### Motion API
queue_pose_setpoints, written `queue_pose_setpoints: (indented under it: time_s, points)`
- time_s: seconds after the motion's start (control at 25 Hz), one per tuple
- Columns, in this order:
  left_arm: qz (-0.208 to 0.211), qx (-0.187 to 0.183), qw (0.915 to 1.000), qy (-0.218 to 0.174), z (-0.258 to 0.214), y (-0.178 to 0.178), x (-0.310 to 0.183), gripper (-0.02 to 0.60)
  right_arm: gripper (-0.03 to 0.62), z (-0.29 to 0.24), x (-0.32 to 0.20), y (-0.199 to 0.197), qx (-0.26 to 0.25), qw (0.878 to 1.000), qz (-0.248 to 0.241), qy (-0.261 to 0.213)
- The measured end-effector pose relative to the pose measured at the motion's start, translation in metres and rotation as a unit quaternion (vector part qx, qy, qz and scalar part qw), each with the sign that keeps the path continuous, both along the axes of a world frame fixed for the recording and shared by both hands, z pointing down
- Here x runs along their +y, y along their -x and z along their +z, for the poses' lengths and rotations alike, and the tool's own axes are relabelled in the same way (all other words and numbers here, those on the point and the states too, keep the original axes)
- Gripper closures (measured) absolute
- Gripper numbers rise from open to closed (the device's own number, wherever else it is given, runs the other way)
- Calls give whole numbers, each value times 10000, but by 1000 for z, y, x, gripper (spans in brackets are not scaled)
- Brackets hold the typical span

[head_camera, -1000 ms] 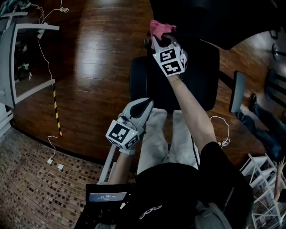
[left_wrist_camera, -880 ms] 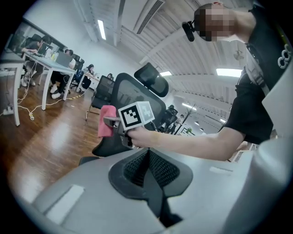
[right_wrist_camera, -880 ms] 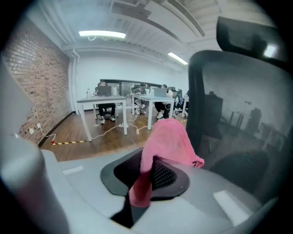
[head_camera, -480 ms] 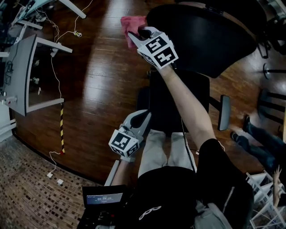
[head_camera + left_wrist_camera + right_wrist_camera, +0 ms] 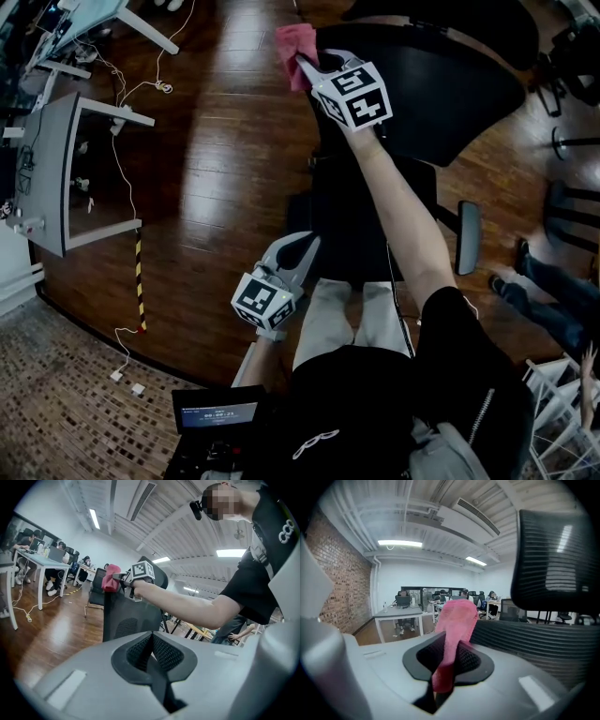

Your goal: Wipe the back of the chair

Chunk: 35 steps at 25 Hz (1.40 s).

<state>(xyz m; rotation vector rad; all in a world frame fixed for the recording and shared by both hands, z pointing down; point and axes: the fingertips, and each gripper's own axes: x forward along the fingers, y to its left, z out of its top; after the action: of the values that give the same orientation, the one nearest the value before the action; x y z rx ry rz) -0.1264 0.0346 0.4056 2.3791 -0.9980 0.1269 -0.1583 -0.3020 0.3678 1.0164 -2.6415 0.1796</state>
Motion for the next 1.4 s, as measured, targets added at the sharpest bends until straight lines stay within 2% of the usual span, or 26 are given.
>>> queue_pose_setpoints:
  time_s: [0.28, 0.72, 1.08, 1.4]
  points:
    - [167, -50, 9998, 1, -4, -17, -5, 588, 553, -5, -13, -56, -35, 9986, 515, 75]
    - [646, -27, 9979, -38, -6, -79, -8, 588, 553, -6, -27, -198, 48, 9887, 1496, 108]
    - [879, -40, 9961, -45, -7, -113, -8, 588, 553, -7, -21, -311, 147, 9750, 2217, 106]
    - [1023, -30, 9947, -16, -5, -135, -7, 588, 553, -1, -6, -407, 240, 9560, 2920, 108]
